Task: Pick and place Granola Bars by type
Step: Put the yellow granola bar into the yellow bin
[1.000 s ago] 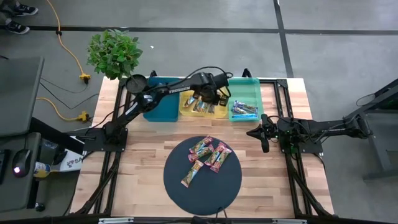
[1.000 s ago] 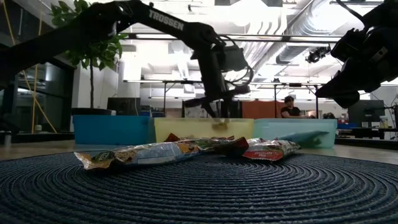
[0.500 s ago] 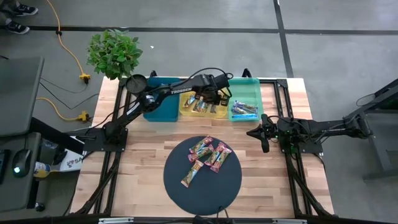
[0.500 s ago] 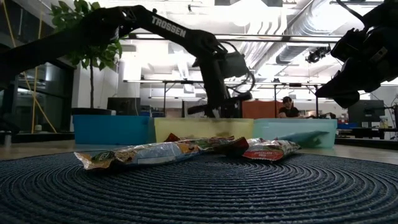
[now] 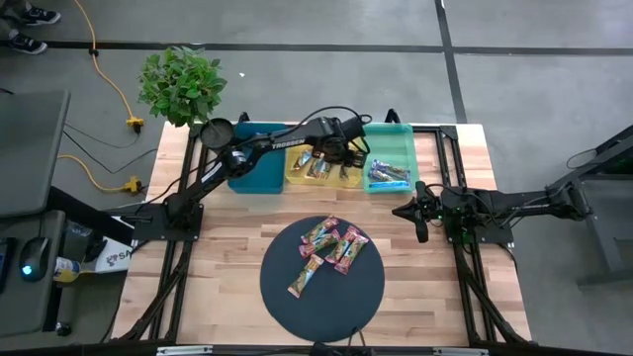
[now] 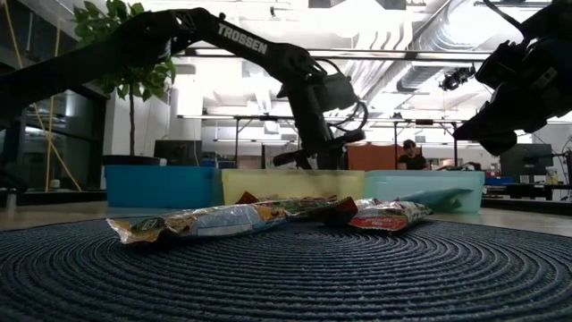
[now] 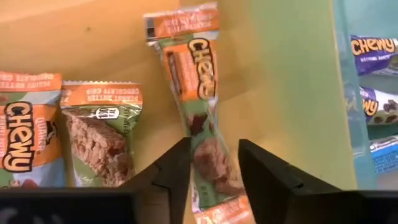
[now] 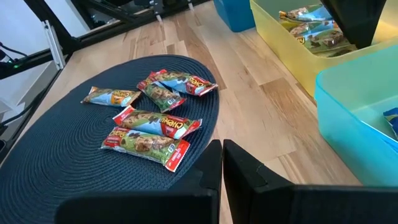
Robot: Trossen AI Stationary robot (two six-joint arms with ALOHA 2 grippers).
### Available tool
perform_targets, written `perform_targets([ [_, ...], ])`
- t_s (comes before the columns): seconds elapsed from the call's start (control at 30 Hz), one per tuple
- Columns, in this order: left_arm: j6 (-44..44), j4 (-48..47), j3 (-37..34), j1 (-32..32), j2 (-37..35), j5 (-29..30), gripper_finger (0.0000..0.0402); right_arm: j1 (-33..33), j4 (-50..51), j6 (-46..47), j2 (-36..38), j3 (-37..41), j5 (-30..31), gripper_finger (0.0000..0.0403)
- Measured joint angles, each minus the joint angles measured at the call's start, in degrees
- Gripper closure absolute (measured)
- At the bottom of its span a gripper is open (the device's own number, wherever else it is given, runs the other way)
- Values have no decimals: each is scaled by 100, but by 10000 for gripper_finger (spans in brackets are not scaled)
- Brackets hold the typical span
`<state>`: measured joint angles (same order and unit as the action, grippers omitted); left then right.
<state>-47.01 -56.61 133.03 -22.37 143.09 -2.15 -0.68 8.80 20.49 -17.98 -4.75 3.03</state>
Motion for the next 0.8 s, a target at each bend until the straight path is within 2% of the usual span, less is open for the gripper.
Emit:
perform_targets([
  [0.27,287,162,66,-7,0,-203,211,0,0,0,0,0,0,402],
  [0.47,821,273,186,104,-273,-57,207,1,0,0,0,0,0,402],
  [0.8,2001,120,195,109,-1475,409,207,0,-2,0,0,-1,-1,402],
])
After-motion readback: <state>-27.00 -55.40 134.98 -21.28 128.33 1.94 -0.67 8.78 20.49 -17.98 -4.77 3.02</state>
